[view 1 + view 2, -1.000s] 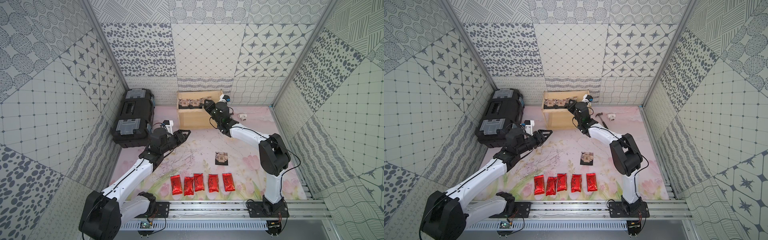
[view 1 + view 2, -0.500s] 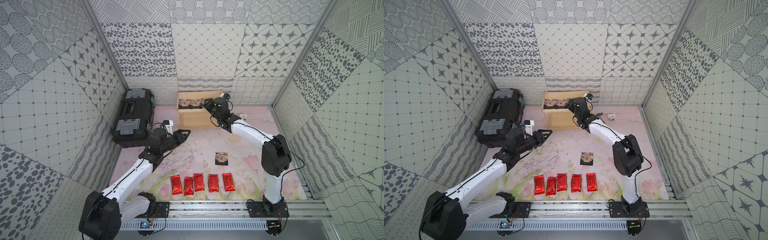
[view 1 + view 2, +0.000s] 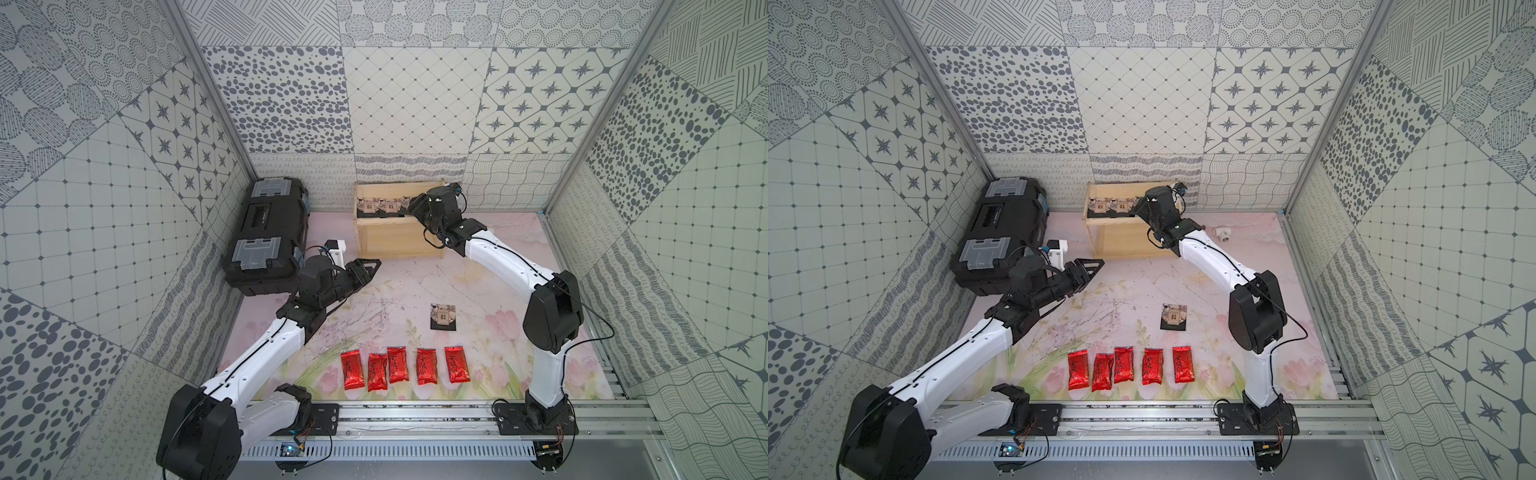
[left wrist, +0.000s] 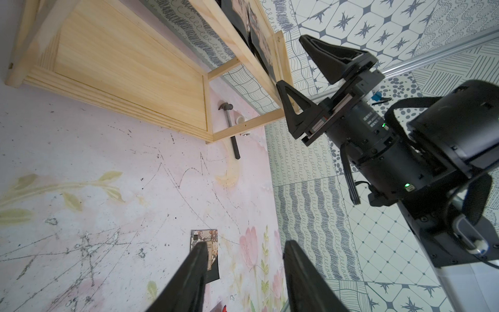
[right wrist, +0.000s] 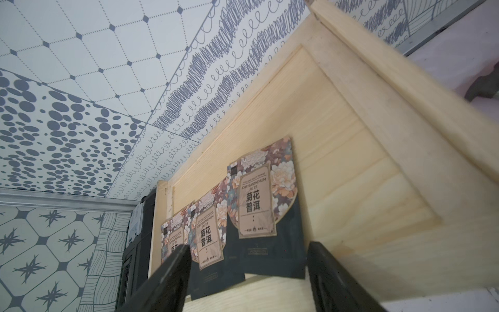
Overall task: Place the tea bags on the shelf by color
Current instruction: Place the tea bag on the shelf, then pick up the tea bag from the center of the board.
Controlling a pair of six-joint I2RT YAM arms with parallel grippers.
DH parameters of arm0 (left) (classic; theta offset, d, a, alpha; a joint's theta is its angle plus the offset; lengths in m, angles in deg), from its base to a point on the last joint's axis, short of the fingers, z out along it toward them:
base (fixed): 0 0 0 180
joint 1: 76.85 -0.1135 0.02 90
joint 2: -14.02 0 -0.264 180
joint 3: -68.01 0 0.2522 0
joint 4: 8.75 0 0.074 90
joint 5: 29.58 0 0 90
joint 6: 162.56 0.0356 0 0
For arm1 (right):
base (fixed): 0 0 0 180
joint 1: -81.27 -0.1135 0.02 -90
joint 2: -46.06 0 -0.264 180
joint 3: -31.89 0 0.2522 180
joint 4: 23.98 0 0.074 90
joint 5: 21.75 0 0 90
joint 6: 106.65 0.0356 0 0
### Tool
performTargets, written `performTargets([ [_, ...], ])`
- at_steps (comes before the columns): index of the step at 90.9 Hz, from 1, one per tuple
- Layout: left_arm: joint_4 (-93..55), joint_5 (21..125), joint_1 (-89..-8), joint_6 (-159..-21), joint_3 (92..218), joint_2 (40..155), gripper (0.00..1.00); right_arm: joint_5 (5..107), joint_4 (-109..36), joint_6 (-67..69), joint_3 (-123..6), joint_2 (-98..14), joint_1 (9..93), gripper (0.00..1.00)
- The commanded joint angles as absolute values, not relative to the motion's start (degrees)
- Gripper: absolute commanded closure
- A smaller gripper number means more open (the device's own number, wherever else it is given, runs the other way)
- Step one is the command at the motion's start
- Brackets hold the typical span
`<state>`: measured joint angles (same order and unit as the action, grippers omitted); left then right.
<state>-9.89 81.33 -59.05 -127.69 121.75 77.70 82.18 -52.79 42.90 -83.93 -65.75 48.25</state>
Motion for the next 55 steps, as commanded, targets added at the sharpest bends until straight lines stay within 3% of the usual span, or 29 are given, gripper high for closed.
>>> performTargets([
  [1,-7.37,82.48,-59.67,-126.72,121.82,77.21,0.49,81.45,-55.86,41.17,-85.85,-65.94,48.36,0.27],
  [23,-9.18,83.32,-59.4,-126.51,122.5,77.59,0.5,85.65,-50.77,28.28,-80.31,-59.18,44.57,0.27],
  [41,-12.41,83.09,-56.62,-124.56,124.95,81.01,0.51,81.1,-38.9,20.62,-64.42,-49.1,43.29,0.27],
  [55,-13.62,80.4,-52.45,-123.36,126.08,83.59,0.5,80.53,-37.6,18.41,-51.83,-40.79,41.54,0.29],
])
